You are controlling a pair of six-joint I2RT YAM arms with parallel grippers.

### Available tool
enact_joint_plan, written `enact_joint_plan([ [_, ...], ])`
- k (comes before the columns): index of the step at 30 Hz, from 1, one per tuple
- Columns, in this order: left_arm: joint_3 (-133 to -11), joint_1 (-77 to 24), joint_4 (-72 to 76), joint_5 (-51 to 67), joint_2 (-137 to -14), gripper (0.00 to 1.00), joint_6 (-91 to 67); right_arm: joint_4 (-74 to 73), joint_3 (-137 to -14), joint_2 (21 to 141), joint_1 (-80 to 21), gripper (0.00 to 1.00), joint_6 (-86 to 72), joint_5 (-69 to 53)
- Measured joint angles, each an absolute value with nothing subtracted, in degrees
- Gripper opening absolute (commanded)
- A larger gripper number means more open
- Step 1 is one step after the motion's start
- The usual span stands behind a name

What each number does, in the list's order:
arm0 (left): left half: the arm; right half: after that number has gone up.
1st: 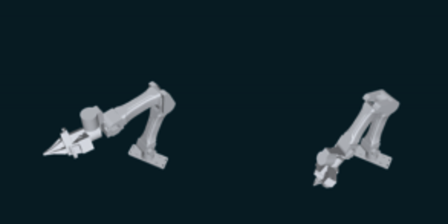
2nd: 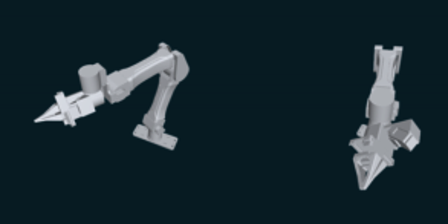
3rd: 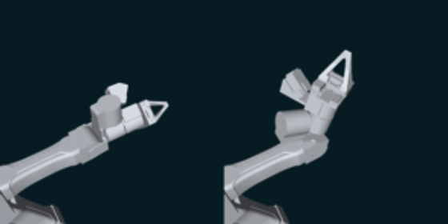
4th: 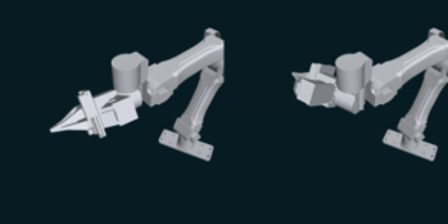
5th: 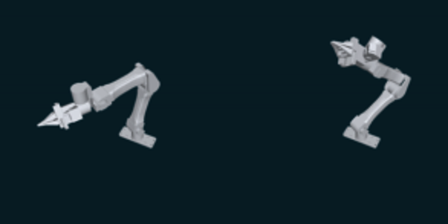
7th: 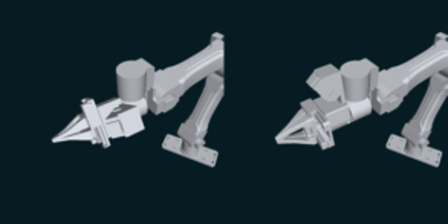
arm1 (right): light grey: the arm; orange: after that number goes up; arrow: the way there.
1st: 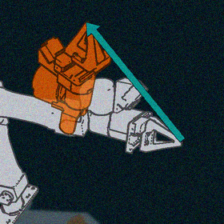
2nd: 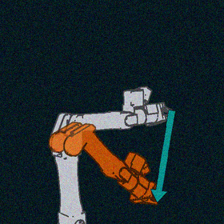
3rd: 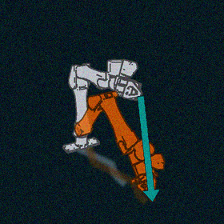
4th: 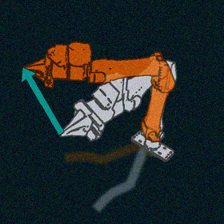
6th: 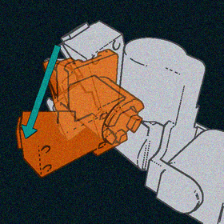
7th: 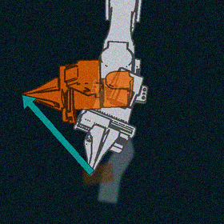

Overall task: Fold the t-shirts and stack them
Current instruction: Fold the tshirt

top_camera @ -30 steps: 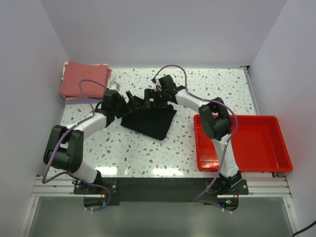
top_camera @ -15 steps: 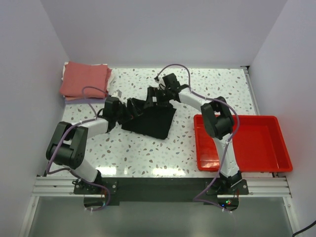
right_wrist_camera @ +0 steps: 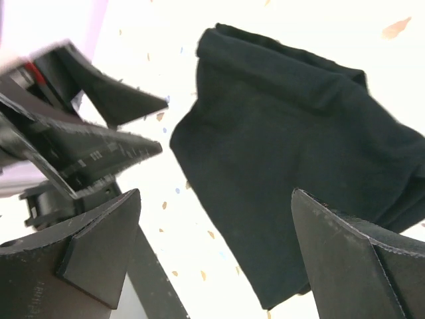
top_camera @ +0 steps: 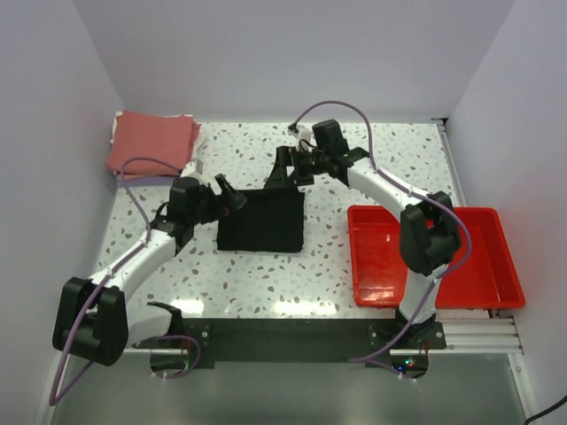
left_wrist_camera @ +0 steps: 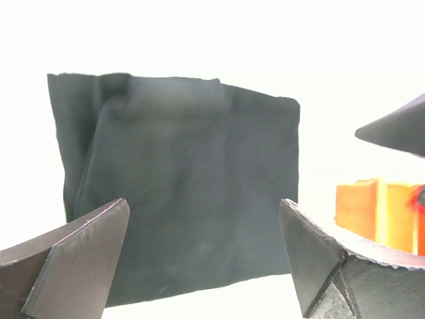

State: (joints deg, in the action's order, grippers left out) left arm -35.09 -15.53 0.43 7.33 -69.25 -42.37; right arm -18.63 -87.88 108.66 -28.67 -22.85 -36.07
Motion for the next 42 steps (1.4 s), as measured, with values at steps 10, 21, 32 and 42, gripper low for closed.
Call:
enact_joint_plan([
  [10,-51.00,-15.51,1.41,5.30,-85.45,1.00,-40.64,-16.47,-87.96,111.90,-28.82,0.99,-25.41,-37.80],
  [21,-60.88,-14.31,1.39,6.35,-101.91,1.00,-38.70,-16.29,-95.68,124.11,-27.75,0.99,-27.20,-38.74],
  [32,-60.99,-13.26,3.16,7.25,-106.32,1.00,-38.30,-15.31,-97.03,129.45,-23.44,0.99,-28.23,-40.53],
  [42,-60.36,-12.88,4.93,7.70,-107.11,1.00,-38.28,-14.87,-97.12,130.89,-22.81,0.99,-28.67,-41.39],
])
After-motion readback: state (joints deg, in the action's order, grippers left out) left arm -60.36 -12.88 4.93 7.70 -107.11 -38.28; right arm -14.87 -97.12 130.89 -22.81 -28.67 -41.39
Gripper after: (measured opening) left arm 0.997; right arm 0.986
